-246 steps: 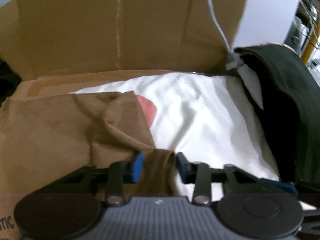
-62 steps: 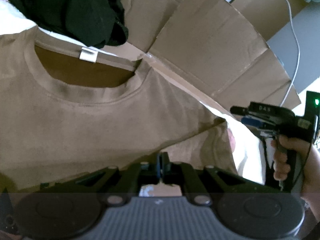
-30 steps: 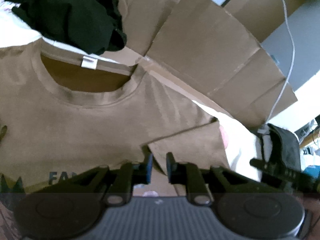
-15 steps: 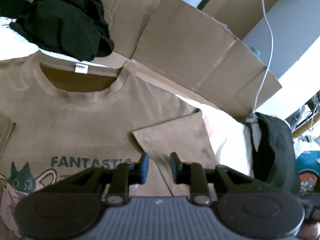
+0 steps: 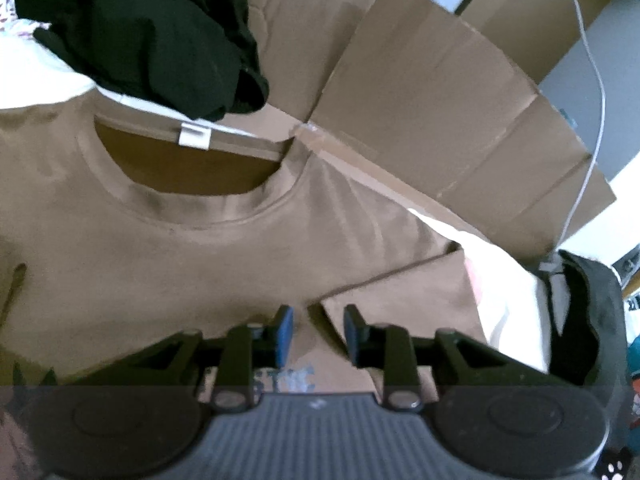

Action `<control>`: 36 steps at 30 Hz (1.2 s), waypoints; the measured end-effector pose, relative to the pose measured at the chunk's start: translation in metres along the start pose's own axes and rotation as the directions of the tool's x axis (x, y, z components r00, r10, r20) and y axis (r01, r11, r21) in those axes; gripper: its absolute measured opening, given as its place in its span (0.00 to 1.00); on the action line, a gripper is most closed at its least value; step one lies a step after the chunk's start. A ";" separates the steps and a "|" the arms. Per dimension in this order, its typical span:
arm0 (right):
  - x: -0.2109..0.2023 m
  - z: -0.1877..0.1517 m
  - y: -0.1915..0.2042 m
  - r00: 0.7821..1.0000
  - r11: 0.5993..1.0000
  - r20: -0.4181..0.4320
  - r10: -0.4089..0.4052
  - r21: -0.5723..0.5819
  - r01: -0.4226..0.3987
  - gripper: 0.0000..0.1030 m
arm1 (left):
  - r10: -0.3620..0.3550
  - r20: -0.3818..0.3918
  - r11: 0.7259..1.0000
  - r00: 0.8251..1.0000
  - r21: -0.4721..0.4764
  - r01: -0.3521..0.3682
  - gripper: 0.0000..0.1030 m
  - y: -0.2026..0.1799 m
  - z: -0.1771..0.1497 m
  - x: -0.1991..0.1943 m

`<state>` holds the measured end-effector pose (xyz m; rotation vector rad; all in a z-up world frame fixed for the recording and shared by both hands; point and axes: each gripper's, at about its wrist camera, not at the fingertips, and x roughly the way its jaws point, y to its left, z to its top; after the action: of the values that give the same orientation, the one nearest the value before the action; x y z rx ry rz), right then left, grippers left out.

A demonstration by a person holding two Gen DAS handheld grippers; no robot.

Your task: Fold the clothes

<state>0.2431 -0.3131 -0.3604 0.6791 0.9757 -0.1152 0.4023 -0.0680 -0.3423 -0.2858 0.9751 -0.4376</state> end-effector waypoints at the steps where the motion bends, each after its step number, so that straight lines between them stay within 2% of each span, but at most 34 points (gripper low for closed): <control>1: 0.001 -0.001 0.000 1.000 1.000 0.005 0.000 0.006 0.000 0.53 | 0.003 0.005 1.000 1.000 0.013 -0.003 0.28 -0.001 0.000 0.002; 3: 0.003 -0.002 0.001 1.000 1.000 0.016 -0.002 0.018 0.001 0.51 | 0.003 0.004 1.000 1.000 0.024 -0.003 0.28 -0.002 0.000 0.006; 4: 0.004 -0.003 0.001 1.000 1.000 0.025 -0.005 0.021 0.004 0.46 | 0.003 0.003 1.000 1.000 0.028 -0.003 0.28 -0.002 0.000 0.009; 6: 0.004 -0.003 0.000 0.999 1.000 0.029 -0.012 0.025 0.011 0.33 | 0.003 0.001 0.999 1.000 0.033 -0.003 0.28 -0.003 0.000 0.012; 7: 0.005 -0.003 -0.001 0.999 1.000 0.027 -0.017 0.026 0.016 0.22 | -0.001 -0.002 1.000 1.000 0.028 0.001 0.27 -0.002 0.000 0.014; 8: 0.005 -0.002 -0.002 0.999 0.999 0.026 -0.022 0.027 0.022 0.15 | -0.003 -0.003 1.000 1.000 0.028 0.003 0.26 -0.002 -0.001 0.015; 10: 0.005 -0.001 -0.005 1.000 0.999 0.019 -0.011 0.041 0.010 0.09 | -0.002 0.001 0.999 1.000 0.051 0.002 0.02 -0.004 -0.001 0.015; 13: 0.001 -0.002 -0.006 1.000 0.999 0.018 0.007 0.045 -0.007 0.04 | -0.002 0.013 0.997 1.000 0.083 0.001 0.01 -0.007 -0.002 0.013; 27: -0.023 0.000 -0.016 0.995 0.990 0.029 0.093 0.107 -0.096 0.02 | -0.038 0.066 0.998 0.997 0.042 0.035 0.01 -0.009 0.014 -0.008; 33: -0.004 -0.005 -0.021 0.990 0.989 -0.099 0.100 0.118 -0.088 0.04 | 0.027 0.009 0.998 1.000 0.052 -0.027 0.04 -0.003 0.012 0.003; 36: -0.013 -0.004 -0.025 0.992 0.991 -0.083 0.093 0.103 -0.084 0.07 | 0.070 0.004 0.994 0.998 0.078 -0.070 0.07 -0.001 0.013 0.002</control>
<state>0.2232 -0.3338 -0.3636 0.8235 1.0270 -0.0564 0.4141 -0.0695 -0.3358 -0.1807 0.9619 -0.4103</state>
